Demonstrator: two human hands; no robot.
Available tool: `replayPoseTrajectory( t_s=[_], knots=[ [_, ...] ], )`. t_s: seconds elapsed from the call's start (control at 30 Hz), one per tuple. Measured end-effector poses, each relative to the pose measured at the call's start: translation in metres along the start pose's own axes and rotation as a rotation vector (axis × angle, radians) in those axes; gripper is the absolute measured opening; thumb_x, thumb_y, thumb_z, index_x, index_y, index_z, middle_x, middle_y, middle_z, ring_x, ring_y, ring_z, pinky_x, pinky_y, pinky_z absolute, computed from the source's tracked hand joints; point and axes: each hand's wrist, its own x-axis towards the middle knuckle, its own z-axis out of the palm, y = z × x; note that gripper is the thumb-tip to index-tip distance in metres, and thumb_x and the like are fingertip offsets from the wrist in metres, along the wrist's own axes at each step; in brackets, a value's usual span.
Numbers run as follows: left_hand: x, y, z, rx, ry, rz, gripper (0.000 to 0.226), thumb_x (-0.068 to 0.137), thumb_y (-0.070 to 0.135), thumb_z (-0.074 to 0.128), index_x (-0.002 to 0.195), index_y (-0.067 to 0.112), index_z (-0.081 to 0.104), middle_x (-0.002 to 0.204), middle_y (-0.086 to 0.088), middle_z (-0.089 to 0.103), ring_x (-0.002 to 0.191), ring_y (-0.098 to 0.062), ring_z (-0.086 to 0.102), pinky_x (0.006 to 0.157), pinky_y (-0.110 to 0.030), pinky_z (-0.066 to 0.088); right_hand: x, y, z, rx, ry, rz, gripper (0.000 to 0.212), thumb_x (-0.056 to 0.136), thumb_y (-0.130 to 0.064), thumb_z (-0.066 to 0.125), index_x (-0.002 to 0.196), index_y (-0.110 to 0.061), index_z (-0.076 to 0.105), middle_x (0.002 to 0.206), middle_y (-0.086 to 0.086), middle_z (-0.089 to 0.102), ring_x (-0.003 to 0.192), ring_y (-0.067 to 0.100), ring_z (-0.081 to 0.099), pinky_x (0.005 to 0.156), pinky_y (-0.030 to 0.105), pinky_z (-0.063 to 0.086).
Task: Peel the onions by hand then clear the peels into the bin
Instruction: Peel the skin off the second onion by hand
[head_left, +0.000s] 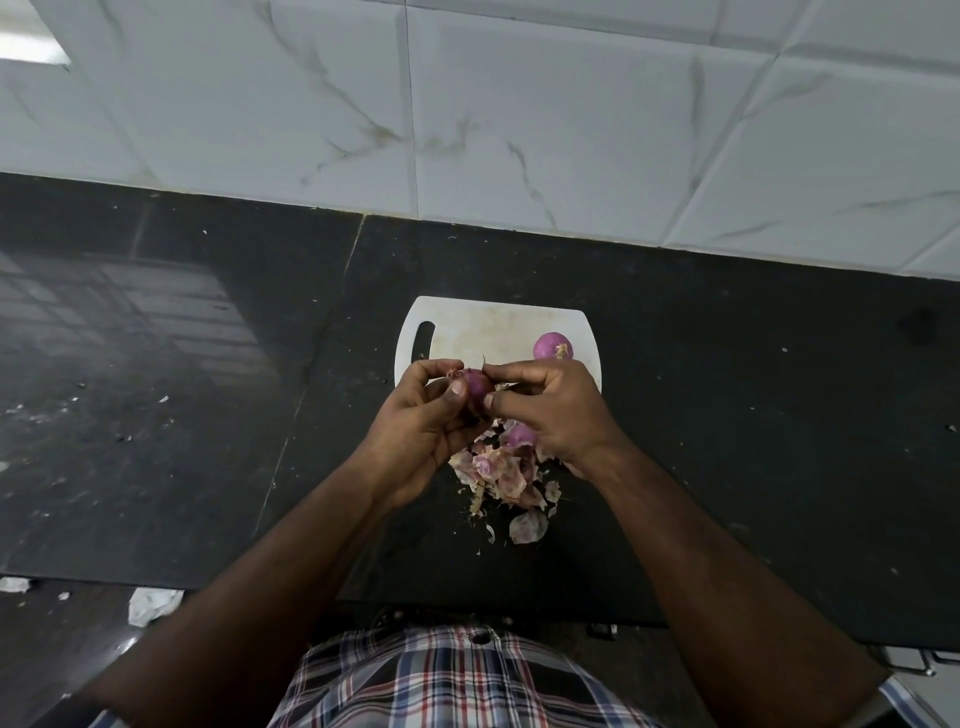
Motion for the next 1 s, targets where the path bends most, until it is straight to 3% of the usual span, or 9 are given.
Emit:
replayPoseTrajectory(
  t_s=[0.1, 0.2, 0.33, 0.47, 0.6, 0.8, 1.0],
  knots=[
    [0.000, -0.001, 0.000, 0.025, -0.003, 0.005, 0.019, 0.101, 0.007, 0.051, 0.120, 0.011, 0.049, 0.112, -0.013, 0.066, 0.094, -0.023, 0.070, 0.087, -0.041, 0.060, -0.001, -0.004, 0.003, -0.062, 0.030, -0.022, 0.034, 0.077, -0.013, 0.077, 0.110, -0.014, 0.076, 0.097, 0.000, 0.077, 0.090, 0.014, 0.074, 0.085, 0.043, 0.061],
    [0.000, -0.002, 0.003, 0.064, -0.004, 0.030, 0.020, 0.098, 0.008, 0.055, 0.117, 0.011, 0.049, 0.115, -0.014, 0.063, 0.092, -0.020, 0.071, 0.082, -0.035, 0.061, -0.003, -0.010, 0.007, -0.163, 0.067, -0.053, 0.031, 0.074, -0.016, 0.075, 0.105, -0.016, 0.075, 0.092, -0.006, 0.075, 0.083, 0.009, 0.072, 0.077, 0.034, 0.063],
    [-0.001, -0.003, 0.005, 0.104, 0.004, 0.046, 0.030, 0.091, 0.017, 0.061, 0.117, 0.011, 0.048, 0.125, -0.022, 0.057, 0.099, -0.024, 0.069, 0.090, -0.041, 0.060, -0.004, -0.011, 0.013, -0.293, 0.136, -0.105, 0.025, 0.079, -0.018, 0.074, 0.104, -0.016, 0.074, 0.090, -0.009, 0.073, 0.080, 0.003, 0.069, 0.070, 0.021, 0.060],
    [0.001, -0.003, 0.003, 0.038, 0.012, 0.011, 0.019, 0.101, 0.012, 0.052, 0.119, 0.009, 0.049, 0.120, -0.022, 0.063, 0.096, -0.030, 0.071, 0.093, -0.048, 0.058, 0.000, -0.006, 0.010, -0.281, 0.146, -0.091, 0.023, 0.085, -0.011, 0.068, 0.106, -0.016, 0.076, 0.093, -0.008, 0.074, 0.084, 0.004, 0.070, 0.076, 0.023, 0.060],
    [0.004, 0.000, 0.000, -0.036, 0.028, -0.003, 0.018, 0.103, 0.012, 0.049, 0.121, 0.009, 0.049, 0.114, -0.020, 0.068, 0.093, -0.032, 0.073, 0.084, -0.041, 0.061, -0.002, -0.004, 0.002, 0.018, 0.078, -0.009, 0.023, 0.092, -0.004, 0.062, 0.101, -0.021, 0.076, 0.097, 0.001, 0.077, 0.089, 0.016, 0.075, 0.082, 0.042, 0.062],
    [0.005, 0.000, 0.003, -0.039, 0.026, -0.024, 0.022, 0.103, 0.010, 0.050, 0.125, 0.009, 0.049, 0.112, -0.014, 0.070, 0.099, -0.029, 0.069, 0.093, -0.045, 0.058, -0.007, 0.000, 0.007, -0.045, 0.136, -0.075, 0.016, 0.083, -0.016, 0.079, 0.098, -0.022, 0.078, 0.089, -0.005, 0.078, 0.086, 0.011, 0.075, 0.083, 0.044, 0.062],
    [0.005, -0.002, 0.005, -0.013, 0.051, -0.009, 0.026, 0.105, 0.009, 0.046, 0.131, 0.008, 0.053, 0.106, -0.009, 0.074, 0.098, -0.027, 0.069, 0.084, -0.039, 0.060, -0.011, -0.002, 0.019, -0.197, 0.259, -0.142, 0.010, 0.082, -0.016, 0.076, 0.092, -0.016, 0.078, 0.081, -0.006, 0.075, 0.078, 0.006, 0.071, 0.074, 0.034, 0.061]
  ],
)
